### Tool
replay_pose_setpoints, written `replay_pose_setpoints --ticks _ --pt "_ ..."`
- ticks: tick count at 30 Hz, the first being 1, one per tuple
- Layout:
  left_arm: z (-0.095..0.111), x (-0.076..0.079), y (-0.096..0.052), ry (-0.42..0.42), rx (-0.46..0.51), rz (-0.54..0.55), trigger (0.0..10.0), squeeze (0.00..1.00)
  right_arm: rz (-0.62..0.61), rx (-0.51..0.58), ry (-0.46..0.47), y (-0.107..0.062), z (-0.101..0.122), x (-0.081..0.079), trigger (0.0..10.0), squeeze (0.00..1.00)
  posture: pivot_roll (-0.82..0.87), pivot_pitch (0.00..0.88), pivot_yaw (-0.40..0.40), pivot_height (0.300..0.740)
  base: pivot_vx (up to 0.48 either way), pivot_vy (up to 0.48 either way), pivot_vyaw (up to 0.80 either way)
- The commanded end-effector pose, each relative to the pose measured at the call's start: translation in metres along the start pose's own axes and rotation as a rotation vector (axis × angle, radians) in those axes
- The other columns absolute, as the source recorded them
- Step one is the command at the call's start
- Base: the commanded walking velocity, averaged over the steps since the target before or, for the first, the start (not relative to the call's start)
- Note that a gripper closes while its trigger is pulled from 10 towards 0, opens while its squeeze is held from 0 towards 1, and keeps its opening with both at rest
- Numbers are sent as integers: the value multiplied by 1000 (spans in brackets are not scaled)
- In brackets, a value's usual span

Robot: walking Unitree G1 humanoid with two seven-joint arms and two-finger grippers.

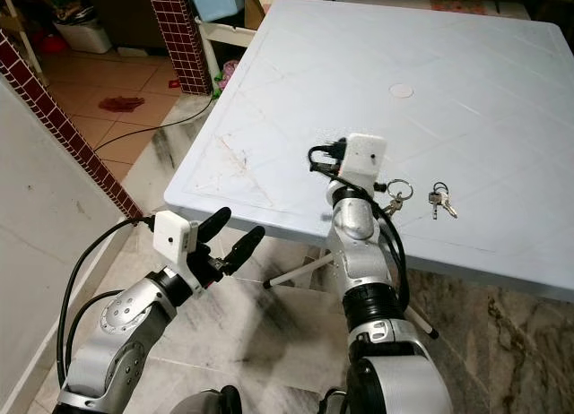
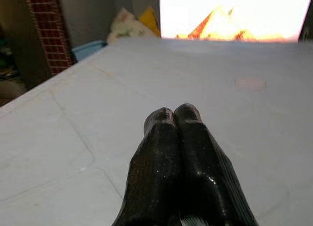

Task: Hang keys on a hook

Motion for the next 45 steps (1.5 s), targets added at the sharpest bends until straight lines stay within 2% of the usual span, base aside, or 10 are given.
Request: replay_pose_setpoints --ticks 1,2,3,4,5,6,15,28,35,45 --pt "-2 -4 -2 11 -9 23 10000 0 23 39 -38 -2 7 -6 510 0 4 166 53 740 0 0 0" --pt "-2 -4 -2 10 -9 24 10000 0 27 44 -47 -3 8 -6 510 0 4 166 53 740 0 0 0" --pt "-2 -5 -2 6 -6 31 10000 0 38 63 -80 -4 11 -8 3569 0 5 166 53 740 0 0 0" --pt "-2 -5 -2 6 -6 31 10000 0 38 63 -80 -4 11 -8 3569 0 5 166 53 740 0 0 0" --pt "-2 -6 -2 4 -3 38 10000 0 41 85 -116 -5 15 -8 8000 0 5 166 53 740 0 0 0" --pt "-1 -7 -2 3 0 45 10000 0 56 121 -150 -7 22 -10 10000 0 5 166 53 740 0 0 0" --pt "-3 -7 -2 0 -2 52 10000 0 72 229 -236 -12 51 -13 10000 0 -8 168 53 740 0 0 0" --pt "-5 -6 0 -2 -9 51 10000 0 69 66 -246 -24 14 0 10000 0 -12 168 53 740 0 0 0" --pt "-5 -6 0 3 -13 49 10000 0 83 108 -228 -25 24 -7 10000 0 -12 167 57 740 0 0 0" --pt "4 -56 -13 96 14 363 10000 0 163 147 -195 -38 37 -16 10000 0 -5 165 43 740 0 0 0"
Point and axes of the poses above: a point about 5 cm out from each wrist's last joint towards the gripper, its own y axis pointing out of the wrist towards the gripper, its own z axis along the axis of the wrist's last joint, x = y × z, the point moved 5 cm from there along y, pointing out of the wrist towards the gripper, and after that the axes turned 4 degrees about y, right-handed, at the moved point
